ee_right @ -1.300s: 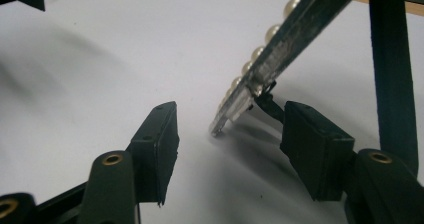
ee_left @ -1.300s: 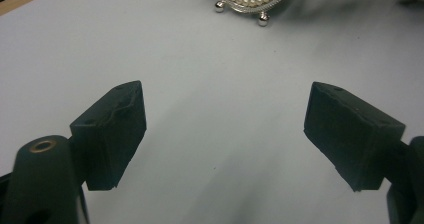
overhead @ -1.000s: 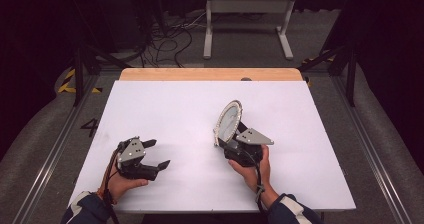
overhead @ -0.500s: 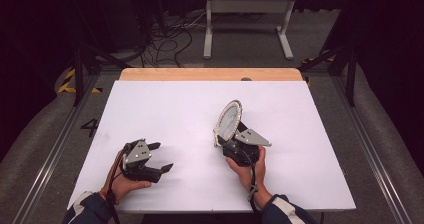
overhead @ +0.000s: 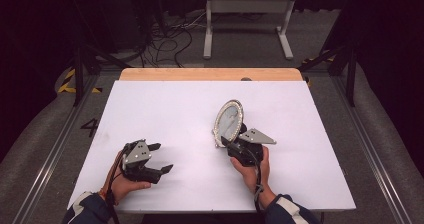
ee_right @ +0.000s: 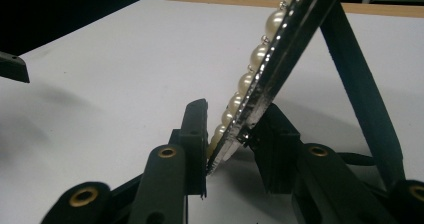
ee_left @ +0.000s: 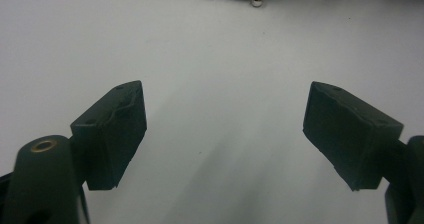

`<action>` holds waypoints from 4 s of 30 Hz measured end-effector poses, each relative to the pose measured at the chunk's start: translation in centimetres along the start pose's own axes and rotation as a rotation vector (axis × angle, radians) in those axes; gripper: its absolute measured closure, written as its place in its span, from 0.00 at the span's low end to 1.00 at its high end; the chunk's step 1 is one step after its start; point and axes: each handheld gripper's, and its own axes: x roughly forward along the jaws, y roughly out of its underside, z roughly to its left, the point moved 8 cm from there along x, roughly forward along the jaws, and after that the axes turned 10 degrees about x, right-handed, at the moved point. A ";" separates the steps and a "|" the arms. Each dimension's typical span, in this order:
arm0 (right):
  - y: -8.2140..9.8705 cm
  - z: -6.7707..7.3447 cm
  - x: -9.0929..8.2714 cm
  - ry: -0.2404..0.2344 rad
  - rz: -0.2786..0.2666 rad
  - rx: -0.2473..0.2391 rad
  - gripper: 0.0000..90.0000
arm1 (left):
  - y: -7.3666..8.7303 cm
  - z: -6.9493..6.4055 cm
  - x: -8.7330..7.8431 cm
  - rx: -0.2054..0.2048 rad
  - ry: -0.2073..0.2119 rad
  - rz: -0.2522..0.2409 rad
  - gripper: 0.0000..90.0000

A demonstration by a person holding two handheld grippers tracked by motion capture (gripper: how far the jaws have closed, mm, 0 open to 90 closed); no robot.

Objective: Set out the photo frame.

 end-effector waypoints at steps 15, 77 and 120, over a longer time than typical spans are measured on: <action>-0.1 -0.7 -1.1 -0.057 0.054 -0.011 0.81 | -0.2 0.1 -0.3 -0.001 -0.004 -0.011 0.20; 1.3 -0.9 -0.7 -0.183 0.233 -0.007 0.87 | -0.3 -0.4 0.2 0.006 0.023 -0.003 0.19; 0.3 -1.8 -1.6 -0.204 0.248 -0.094 0.63 | -9.1 2.8 12.8 -0.050 0.159 -0.092 0.22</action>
